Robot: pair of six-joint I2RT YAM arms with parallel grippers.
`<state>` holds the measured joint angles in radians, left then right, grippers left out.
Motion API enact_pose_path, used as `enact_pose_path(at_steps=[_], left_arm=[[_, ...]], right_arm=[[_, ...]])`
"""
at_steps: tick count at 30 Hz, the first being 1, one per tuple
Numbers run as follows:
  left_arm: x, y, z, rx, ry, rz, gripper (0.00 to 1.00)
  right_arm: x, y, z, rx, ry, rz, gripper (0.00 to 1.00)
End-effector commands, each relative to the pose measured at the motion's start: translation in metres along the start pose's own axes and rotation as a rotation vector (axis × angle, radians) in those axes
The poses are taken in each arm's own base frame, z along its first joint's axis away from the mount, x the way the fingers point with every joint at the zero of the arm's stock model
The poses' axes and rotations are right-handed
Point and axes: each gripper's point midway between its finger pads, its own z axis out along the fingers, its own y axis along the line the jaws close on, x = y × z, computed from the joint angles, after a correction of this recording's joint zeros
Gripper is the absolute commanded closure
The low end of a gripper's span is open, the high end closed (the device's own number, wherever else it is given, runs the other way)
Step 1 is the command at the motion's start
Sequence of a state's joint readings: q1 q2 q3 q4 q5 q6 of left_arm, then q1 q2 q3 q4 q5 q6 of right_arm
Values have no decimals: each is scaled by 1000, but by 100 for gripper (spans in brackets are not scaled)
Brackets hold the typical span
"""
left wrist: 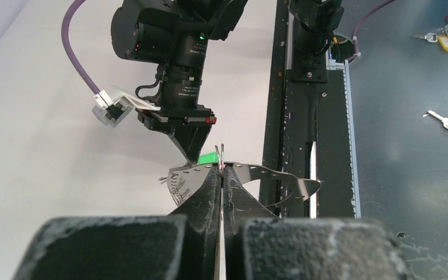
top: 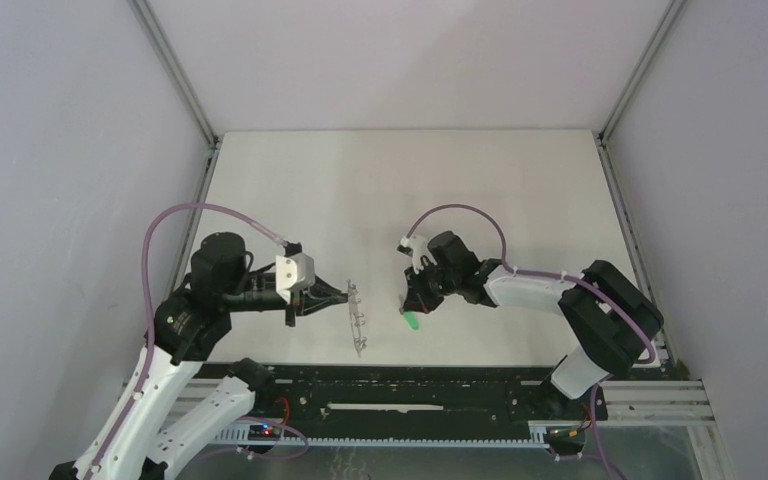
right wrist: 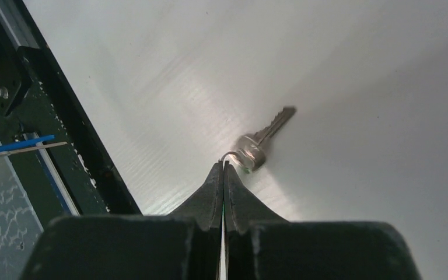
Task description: Put the keys on the keyring
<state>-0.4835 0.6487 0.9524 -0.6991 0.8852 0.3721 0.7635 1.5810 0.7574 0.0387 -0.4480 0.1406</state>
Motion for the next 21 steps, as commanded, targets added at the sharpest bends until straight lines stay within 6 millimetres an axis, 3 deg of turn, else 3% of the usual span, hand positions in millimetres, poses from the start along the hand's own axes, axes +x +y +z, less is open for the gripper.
enact_pose_path(at_steps=[1, 6, 11, 12, 13, 14, 18, 21], left_arm=[[-32, 2, -7, -21, -72, 61, 100], [-30, 1, -6, -19, -71, 56, 100], [-31, 1, -7, -20, -73, 56, 100], [-30, 1, -7, -20, -73, 56, 100], [-30, 0, -7, -21, -73, 55, 100], [-30, 0, -7, -19, -73, 54, 100], [-30, -1, -7, -13, -75, 53, 100], [-32, -1, -8, -17, -77, 50, 100]], right_arm=[[5, -1, 1, 19, 22, -20, 100], [7, 1, 1, 14, 30, -44, 97], [21, -12, -7, 109, 88, -23, 48], [21, -14, -9, 131, 91, -23, 33], [22, -16, -12, 153, 92, -25, 9], [21, -18, -14, 176, 89, -28, 1], [5, -19, -29, 240, 31, -50, 0], [-20, -8, -47, 280, -75, -86, 0]])
